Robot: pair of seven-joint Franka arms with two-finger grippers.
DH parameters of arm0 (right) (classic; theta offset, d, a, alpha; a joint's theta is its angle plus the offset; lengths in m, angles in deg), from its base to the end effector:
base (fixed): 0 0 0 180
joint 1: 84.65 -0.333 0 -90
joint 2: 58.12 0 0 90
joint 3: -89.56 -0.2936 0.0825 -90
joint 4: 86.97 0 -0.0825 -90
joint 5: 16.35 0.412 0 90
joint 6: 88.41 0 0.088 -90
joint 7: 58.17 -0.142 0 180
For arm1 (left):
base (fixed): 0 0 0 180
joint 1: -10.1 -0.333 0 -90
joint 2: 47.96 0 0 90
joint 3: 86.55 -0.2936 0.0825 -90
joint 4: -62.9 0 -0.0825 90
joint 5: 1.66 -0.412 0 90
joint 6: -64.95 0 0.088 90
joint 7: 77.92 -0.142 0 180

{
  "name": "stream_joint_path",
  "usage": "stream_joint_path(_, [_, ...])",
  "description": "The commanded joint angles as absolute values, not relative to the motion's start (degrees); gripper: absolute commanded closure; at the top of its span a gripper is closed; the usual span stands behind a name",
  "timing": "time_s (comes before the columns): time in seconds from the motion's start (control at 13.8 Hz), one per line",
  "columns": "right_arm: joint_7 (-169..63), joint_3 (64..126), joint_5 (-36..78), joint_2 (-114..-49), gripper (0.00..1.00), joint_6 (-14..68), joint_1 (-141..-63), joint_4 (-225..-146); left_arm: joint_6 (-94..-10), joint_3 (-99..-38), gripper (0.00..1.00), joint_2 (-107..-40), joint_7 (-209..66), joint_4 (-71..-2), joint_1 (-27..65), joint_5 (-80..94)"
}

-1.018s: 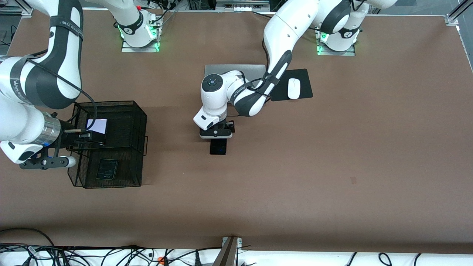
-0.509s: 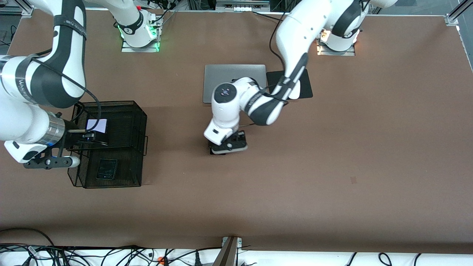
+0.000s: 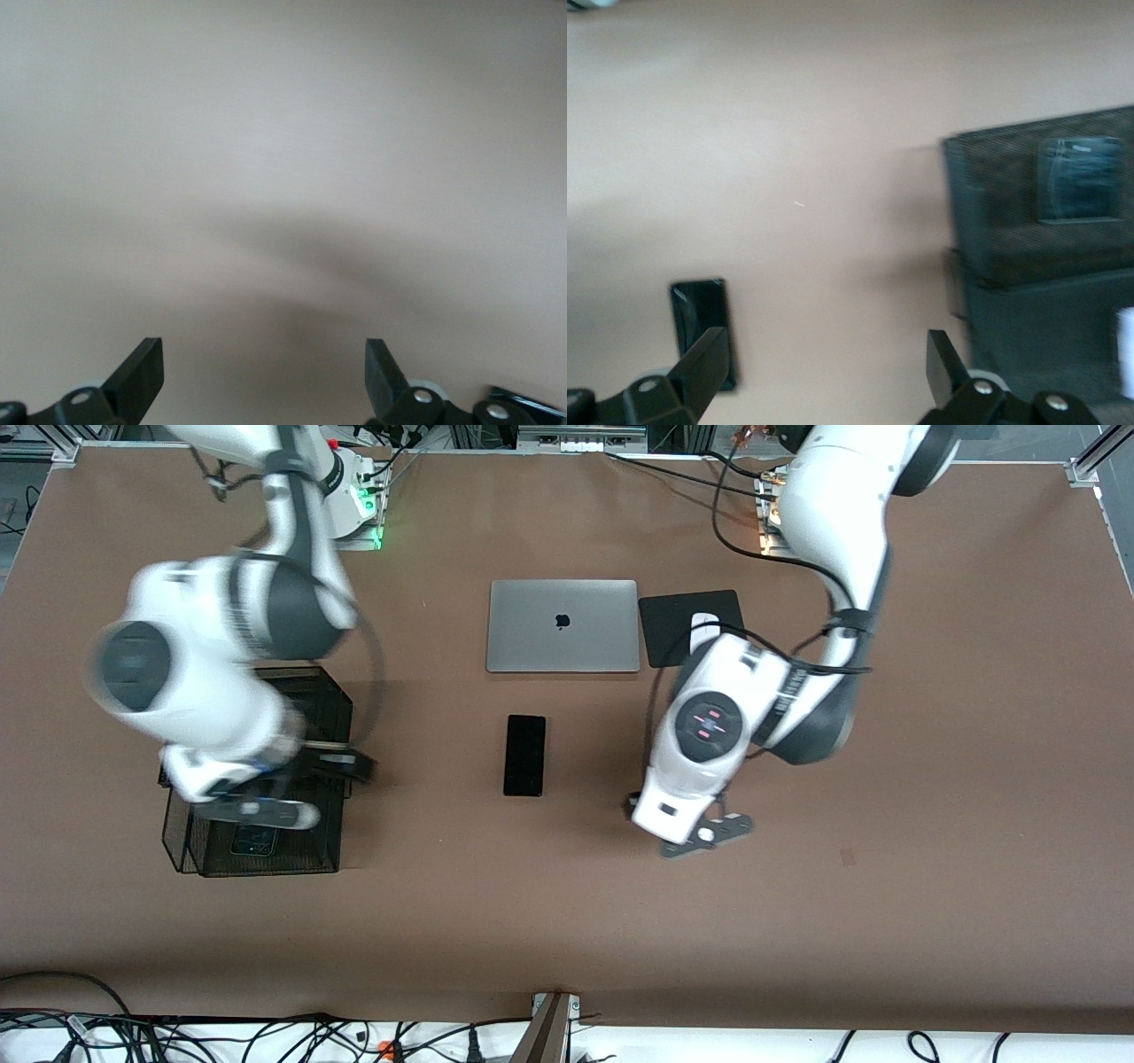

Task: Place phones with both arms
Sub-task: 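Grasp the black phone with the right gripper while the left gripper withdraws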

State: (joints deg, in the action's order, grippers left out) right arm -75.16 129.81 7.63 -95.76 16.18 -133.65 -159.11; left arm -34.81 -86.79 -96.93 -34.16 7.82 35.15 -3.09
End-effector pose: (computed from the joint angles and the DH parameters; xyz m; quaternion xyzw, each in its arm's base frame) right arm 0.6908 0.2614 0.3811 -0.9978 0.0604 -0.0251 0.0080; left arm 0.7021 -0.3222 0.2954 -0.9861 -0.1613 0.0231 0.0325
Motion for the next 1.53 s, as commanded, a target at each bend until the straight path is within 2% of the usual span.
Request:
stream_joint_path(0.0, [-80.8, 127.1, 10.2, -100.8, 0.01, 23.5, -135.5, -159.0, -28.2, -86.5, 0.0, -91.1, -42.2, 4.6, 28.5, -2.8])
stream_joint_path(0.29, [-81.4, 121.2, 13.9, -106.3, 0.01, 31.2, -135.2, -159.3, -26.0, -86.5, 0.0, -79.6, -57.3, -4.2, 19.1, -2.9])
stream_joint_path(0.58, [-79.5, 116.5, 13.8, -108.0, 0.0, 30.7, -135.7, -162.1, -24.5, -86.5, 0.0, -70.4, -63.9, -11.0, 15.6, -2.8])
stream_joint_path(1.16, [-68.9, 115.0, 13.5, -108.3, 0.0, 33.3, -138.9, -168.4, -11.3, -86.5, 0.0, -59.0, -72.5, -12.6, 13.8, -2.8])
stream_joint_path(1.45, [-69.8, 114.3, 14.8, -108.3, 0.0, 34.5, -139.6, -169.2, -11.2, -86.0, 0.0, -54.6, -73.6, -18.6, 13.1, -2.8])
